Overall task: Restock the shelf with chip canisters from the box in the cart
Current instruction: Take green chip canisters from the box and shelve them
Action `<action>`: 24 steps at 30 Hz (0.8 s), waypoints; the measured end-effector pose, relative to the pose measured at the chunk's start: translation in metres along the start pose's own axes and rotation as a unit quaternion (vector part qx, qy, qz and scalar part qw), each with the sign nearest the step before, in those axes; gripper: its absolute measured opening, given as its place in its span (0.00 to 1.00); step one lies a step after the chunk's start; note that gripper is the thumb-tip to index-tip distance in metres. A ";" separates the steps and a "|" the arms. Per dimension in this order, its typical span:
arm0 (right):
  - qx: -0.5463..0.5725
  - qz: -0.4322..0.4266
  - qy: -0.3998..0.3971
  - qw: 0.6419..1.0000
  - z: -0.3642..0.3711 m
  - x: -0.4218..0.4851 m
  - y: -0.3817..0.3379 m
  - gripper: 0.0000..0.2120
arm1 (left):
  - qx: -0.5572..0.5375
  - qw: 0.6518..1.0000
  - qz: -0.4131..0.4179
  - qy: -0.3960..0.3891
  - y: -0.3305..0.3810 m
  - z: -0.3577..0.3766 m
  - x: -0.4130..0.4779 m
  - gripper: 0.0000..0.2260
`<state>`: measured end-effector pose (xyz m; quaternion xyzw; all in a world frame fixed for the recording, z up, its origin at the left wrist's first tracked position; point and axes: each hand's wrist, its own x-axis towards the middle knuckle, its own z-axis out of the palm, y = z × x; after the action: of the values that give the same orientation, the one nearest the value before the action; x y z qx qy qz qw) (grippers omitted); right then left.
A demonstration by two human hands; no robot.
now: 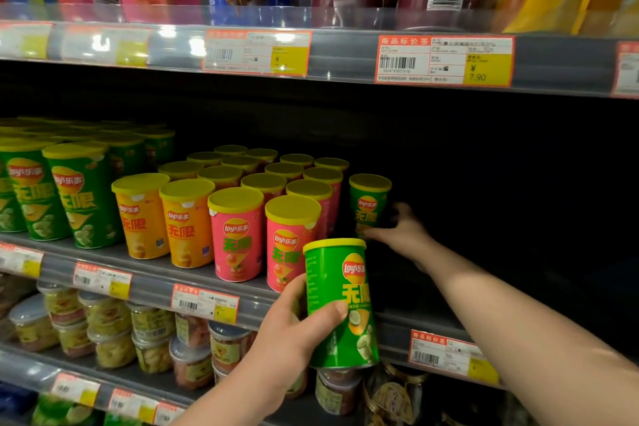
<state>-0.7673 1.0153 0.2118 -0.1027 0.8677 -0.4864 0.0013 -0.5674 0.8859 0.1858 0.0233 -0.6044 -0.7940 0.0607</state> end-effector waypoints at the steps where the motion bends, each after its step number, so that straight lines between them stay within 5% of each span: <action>1: 0.000 -0.011 0.005 1.000 -0.005 -0.006 -0.001 0.35 | -0.004 1.000 0.005 -0.002 0.000 0.002 0.001 0.23; 5: 0.074 -0.044 -0.082 0.993 -0.032 -0.038 -0.003 0.14 | 0.013 0.999 0.040 -0.025 0.005 0.015 0.010 0.22; 10: 0.128 -0.044 -0.237 0.962 -0.052 -0.080 -0.005 0.45 | 0.040 0.995 0.078 -0.055 0.014 0.034 0.026 0.26; 17: 0.106 -0.074 -0.155 0.979 -0.059 -0.083 0.002 0.45 | 0.252 0.955 0.132 -0.078 0.011 0.041 0.048 0.27; 19: 0.105 -0.049 -0.091 0.989 -0.060 -0.073 0.012 0.31 | 0.412 0.897 0.146 -0.070 0.005 0.035 0.052 0.39; 23: 0.111 -0.019 -0.022 0.993 -0.058 -0.051 0.024 0.26 | 0.753 0.625 0.162 -0.125 -0.004 0.029 0.049 0.34; 24: 0.102 -0.016 -0.015 0.994 -0.057 -0.047 0.025 0.27 | 0.776 0.591 0.173 -0.135 -0.005 0.030 0.048 0.32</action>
<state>-0.7311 1.0848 0.2161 -0.1235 0.8114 -0.5711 0.0170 -0.6186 0.9098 0.1908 -0.1510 -0.9857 0.0077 0.0738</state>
